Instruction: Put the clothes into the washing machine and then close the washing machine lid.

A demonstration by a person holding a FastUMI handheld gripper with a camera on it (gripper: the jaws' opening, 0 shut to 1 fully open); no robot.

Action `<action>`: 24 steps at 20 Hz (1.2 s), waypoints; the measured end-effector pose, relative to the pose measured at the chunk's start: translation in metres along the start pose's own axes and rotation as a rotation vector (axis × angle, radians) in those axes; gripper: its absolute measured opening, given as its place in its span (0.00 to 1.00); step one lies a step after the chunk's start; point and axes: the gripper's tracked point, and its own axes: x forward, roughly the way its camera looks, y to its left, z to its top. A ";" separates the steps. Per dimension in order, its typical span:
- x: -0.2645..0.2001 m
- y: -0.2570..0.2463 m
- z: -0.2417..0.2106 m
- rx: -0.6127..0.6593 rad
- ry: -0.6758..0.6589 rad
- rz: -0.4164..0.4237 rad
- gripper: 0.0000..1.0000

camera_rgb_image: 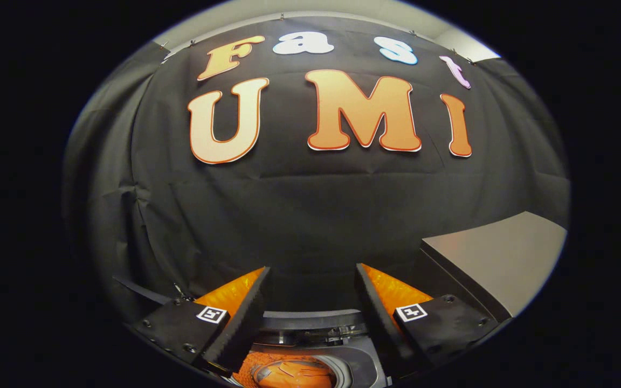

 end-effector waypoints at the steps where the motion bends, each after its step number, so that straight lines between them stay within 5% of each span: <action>1: -0.005 0.000 -0.002 0.001 -0.005 0.001 0.98; 24: -0.057 -0.003 -0.054 -0.016 -0.013 0.026 0.97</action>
